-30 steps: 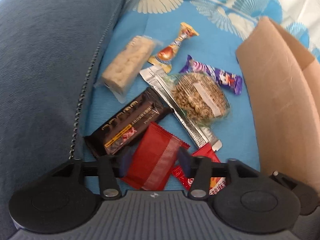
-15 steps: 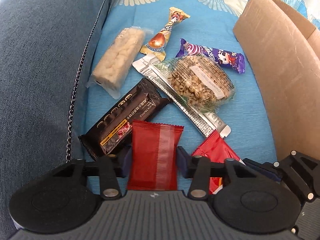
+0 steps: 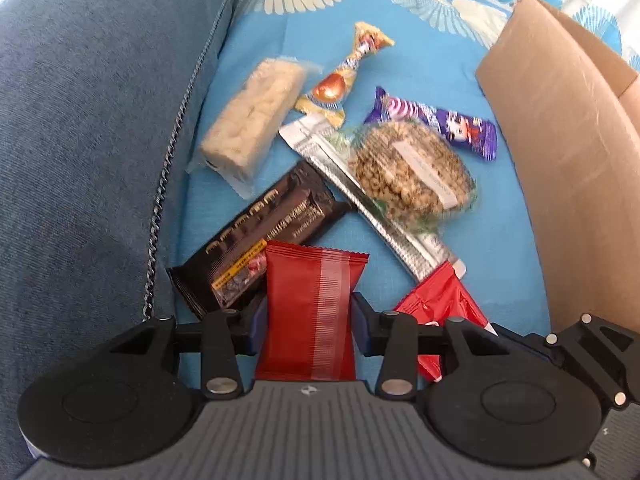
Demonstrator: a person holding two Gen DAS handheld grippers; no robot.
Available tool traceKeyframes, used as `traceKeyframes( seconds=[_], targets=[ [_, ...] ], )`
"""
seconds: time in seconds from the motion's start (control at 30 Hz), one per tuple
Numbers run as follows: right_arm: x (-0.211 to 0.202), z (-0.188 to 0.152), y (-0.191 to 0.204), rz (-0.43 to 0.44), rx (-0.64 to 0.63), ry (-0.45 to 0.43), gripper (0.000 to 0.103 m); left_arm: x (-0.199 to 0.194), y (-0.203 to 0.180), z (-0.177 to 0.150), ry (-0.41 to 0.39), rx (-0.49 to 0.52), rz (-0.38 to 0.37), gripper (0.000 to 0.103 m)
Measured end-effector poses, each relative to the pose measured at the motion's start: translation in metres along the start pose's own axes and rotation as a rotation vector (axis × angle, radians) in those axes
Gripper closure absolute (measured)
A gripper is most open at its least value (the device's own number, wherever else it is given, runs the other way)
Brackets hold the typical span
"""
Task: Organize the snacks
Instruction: 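Lift both red snacks and carry them toward the cardboard box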
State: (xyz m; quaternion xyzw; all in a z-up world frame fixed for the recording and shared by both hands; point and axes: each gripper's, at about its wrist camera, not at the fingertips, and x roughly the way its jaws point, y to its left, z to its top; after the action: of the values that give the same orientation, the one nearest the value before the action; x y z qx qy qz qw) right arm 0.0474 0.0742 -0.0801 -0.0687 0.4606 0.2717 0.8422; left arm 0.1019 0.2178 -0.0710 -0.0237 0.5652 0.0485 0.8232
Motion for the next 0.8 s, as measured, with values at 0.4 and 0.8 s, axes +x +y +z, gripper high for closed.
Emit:
traceKeyframes(
  seconds=[0.4,0.8],
  targets=[
    [0.003,-0.001,0.002,-0.005,-0.003,0.004,0.050,0.003,-0.005,-0.003,0.003,0.039,0.012,0.053],
    [-0.020,0.004,0.006,-0.031,-0.019,-0.112,0.054,-0.026,0.007,0.002,-0.129,-0.041,-0.006,0.056]
  ],
)
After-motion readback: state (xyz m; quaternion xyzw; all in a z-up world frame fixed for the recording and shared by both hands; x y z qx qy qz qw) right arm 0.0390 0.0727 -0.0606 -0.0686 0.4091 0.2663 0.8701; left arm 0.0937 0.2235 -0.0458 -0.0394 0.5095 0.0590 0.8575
